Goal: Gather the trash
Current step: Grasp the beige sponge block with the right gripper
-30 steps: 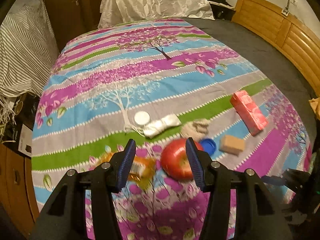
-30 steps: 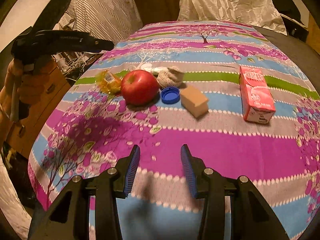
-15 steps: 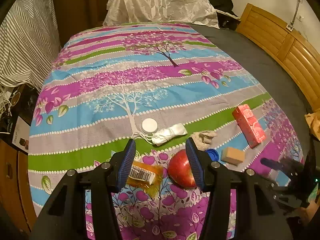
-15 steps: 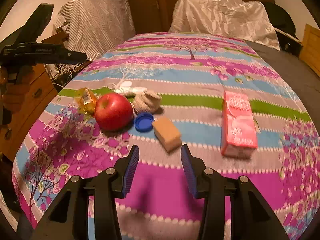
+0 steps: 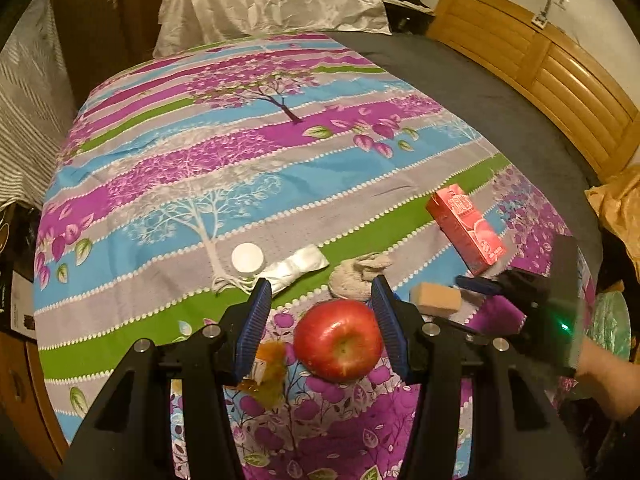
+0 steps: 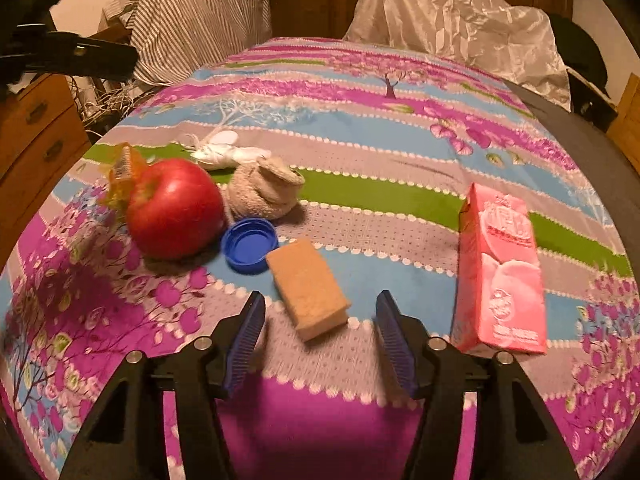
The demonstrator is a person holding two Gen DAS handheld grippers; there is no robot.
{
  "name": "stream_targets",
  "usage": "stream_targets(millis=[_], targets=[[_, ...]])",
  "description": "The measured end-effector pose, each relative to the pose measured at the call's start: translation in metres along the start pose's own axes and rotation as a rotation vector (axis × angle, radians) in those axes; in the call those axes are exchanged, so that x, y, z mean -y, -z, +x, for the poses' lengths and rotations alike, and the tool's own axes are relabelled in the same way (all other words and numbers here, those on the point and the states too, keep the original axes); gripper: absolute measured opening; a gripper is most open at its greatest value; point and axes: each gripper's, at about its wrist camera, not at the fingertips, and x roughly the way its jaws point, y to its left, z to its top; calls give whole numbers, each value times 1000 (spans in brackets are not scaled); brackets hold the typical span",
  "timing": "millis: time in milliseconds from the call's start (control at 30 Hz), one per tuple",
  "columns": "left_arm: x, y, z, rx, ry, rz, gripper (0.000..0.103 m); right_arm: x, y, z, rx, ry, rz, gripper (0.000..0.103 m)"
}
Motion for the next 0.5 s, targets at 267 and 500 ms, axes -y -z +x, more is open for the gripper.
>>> stream_targets(millis=[267, 500], targets=[[-13, -8, 3, 5, -7, -66, 50, 15, 15, -19, 47, -57, 102, 29], [-29, -15, -8, 27, -22, -119, 50, 13, 34, -63, 95, -109, 146, 29]])
